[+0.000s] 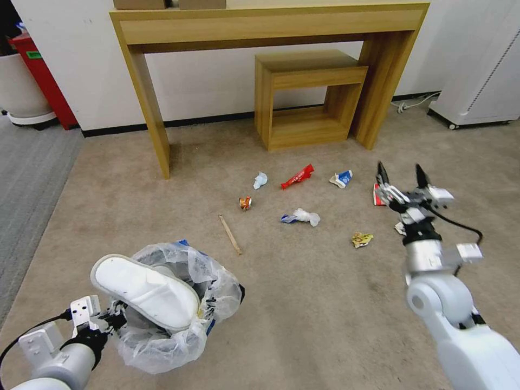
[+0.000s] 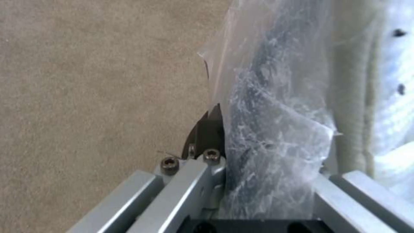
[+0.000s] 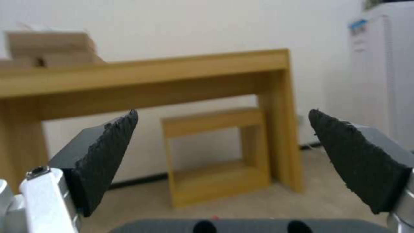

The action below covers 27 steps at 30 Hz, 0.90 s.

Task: Pick up the trash bin and place the garbage on the floor into it.

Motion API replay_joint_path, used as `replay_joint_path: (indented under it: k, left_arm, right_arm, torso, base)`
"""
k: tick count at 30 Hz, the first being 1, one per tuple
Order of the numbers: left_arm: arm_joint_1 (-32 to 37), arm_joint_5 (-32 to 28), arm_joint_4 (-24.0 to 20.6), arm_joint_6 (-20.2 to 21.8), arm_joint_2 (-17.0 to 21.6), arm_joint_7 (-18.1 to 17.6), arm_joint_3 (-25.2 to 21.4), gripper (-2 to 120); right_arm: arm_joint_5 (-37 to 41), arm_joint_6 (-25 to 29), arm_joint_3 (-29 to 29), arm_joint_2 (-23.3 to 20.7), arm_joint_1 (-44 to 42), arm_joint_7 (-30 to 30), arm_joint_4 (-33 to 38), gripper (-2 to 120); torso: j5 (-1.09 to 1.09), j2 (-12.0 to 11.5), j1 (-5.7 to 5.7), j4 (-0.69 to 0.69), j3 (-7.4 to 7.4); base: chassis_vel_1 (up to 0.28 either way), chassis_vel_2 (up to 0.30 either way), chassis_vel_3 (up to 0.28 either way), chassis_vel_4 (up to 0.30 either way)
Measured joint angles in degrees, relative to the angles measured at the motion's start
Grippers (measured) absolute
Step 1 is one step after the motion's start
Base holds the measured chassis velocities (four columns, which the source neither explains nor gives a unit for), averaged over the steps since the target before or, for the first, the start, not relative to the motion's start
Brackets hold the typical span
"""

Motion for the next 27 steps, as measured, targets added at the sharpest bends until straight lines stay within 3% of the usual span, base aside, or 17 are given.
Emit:
replay_joint_path:
  k: [9, 27]
  left_arm:
    - [-0.53, 0.89, 1.1, -0.8, 0.07, 0.58, 0.19, 0]
    - [-2.23, -0.46, 4.27, -1.14, 1.18, 0.53, -0.98, 0]
  right_arm:
    - [-3.78, -2.69, 0.37, 2.58, -5.2, 5.53, -0.35, 100]
    - [-5.54, -4.06, -1.98, 3.48, -4.04, 5.48, -1.78, 100]
  torso:
    - [-0.01, 0.0, 0.0, 0.0, 0.0]
    - [-0.01, 0.0, 0.0, 0.01, 0.0]
  base:
    - [0.0, 0.0, 0.0, 0.0]
    - [0.0, 0.0, 0.0, 0.0]
